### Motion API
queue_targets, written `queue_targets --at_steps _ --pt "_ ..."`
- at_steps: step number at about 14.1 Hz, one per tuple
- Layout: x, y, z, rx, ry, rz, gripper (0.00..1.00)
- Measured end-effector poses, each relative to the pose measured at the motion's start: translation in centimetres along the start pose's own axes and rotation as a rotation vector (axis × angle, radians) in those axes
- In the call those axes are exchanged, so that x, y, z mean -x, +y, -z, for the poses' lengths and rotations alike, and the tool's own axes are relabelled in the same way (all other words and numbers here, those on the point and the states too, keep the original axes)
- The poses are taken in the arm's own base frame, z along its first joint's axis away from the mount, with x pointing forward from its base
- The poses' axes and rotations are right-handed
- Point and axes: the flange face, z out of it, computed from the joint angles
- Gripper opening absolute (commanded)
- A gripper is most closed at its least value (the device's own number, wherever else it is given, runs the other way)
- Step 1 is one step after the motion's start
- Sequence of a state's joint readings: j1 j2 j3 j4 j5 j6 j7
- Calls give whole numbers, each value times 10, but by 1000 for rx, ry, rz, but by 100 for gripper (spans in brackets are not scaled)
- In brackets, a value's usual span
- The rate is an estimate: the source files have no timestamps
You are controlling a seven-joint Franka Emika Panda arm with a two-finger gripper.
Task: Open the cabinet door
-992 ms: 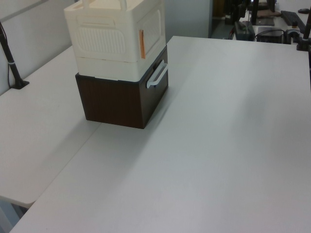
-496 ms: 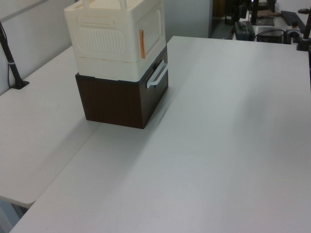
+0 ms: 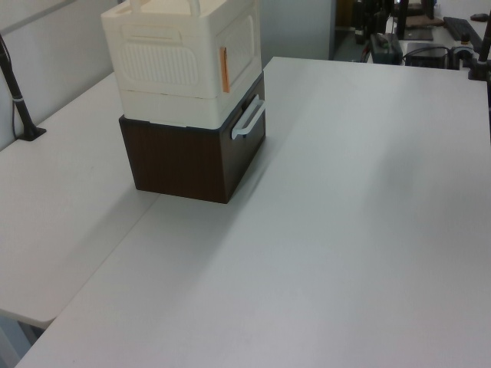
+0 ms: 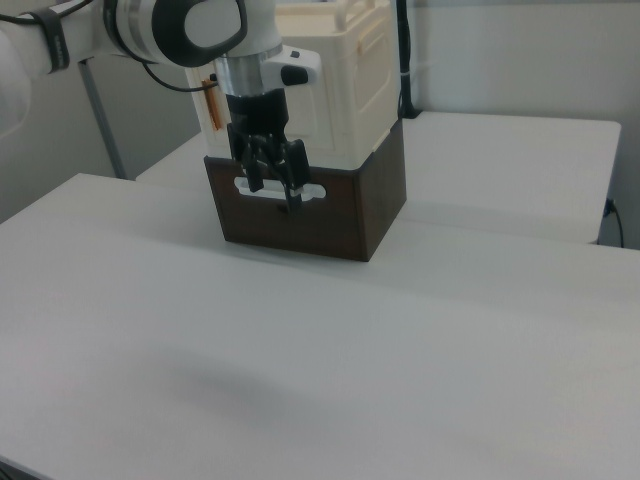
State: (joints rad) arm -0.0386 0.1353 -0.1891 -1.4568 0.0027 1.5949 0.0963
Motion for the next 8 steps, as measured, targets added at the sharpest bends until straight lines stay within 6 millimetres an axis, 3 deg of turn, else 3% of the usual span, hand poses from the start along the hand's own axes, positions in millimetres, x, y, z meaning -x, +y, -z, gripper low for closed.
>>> queue_targets --at_steps 5,7,8 --pt "-1 -13 13 -5 43 41 100" --pt "-1 -47 19 -12 95 137 100" --pt "4 -77 20 -15 106 203 100"
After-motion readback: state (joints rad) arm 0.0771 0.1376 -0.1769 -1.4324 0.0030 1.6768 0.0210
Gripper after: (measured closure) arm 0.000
